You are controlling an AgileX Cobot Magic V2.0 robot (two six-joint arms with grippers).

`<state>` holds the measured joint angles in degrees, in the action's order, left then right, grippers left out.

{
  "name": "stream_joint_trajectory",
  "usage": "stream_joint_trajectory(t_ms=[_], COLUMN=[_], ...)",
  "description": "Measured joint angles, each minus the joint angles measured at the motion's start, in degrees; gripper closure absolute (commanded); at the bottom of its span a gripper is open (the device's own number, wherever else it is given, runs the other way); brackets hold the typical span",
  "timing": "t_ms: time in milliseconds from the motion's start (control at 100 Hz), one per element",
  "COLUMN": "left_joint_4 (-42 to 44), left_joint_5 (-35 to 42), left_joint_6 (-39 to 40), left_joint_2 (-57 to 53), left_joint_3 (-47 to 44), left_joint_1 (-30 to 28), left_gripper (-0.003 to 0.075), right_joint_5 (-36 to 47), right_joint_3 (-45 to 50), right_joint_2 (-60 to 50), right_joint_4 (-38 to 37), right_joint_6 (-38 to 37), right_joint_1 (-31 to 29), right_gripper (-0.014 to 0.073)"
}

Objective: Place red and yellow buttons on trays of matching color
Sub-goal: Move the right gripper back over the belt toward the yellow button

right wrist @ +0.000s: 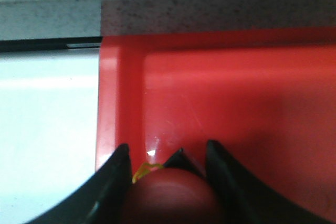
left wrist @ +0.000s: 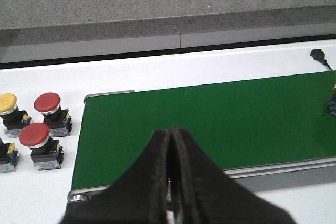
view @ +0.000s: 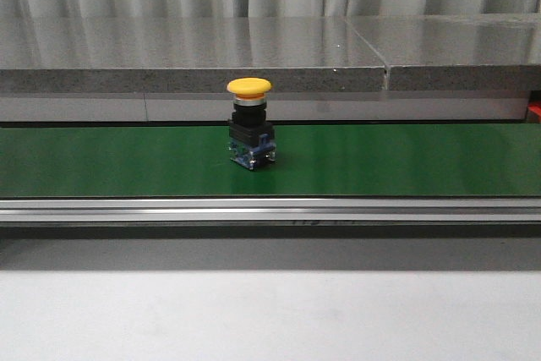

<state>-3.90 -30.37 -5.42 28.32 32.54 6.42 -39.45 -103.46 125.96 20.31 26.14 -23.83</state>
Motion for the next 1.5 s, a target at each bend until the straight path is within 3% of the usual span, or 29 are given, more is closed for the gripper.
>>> stream_joint_trajectory(t_ms=[110,280,610,1040,1500], left_joint_4=[0.0,0.0,0.0,0.0,0.0], left_joint_5=[0.0,0.0,0.0,0.0,0.0], left_joint_6=[0.0,0.0,0.0,0.0,0.0], left_joint_2=[0.0,0.0,0.0,0.0,0.0], left_joint_3=[0.0,0.0,0.0,0.0,0.0], left_joint_1=[0.0,0.0,0.0,0.0,0.0], left_gripper=[0.0739,0.0739,0.0739,0.0739,0.0739], right_joint_5=[0.26,0.48,0.48,-1.93,-2.2], right_joint_3=[0.0,-0.07,-0.12,1.17,29.52], right_joint_2=[1.07,1.39,-0.14,-16.82,-42.33], right_joint_4=[0.0,0.0,0.0,0.0,0.0], right_joint_6=[0.0,0.0,0.0,0.58,4.16], right_joint_1=[0.0,0.0,0.0,0.76,9.41], right_gripper=[0.0372,-0.0029,-0.0001,-0.0001,-0.0001])
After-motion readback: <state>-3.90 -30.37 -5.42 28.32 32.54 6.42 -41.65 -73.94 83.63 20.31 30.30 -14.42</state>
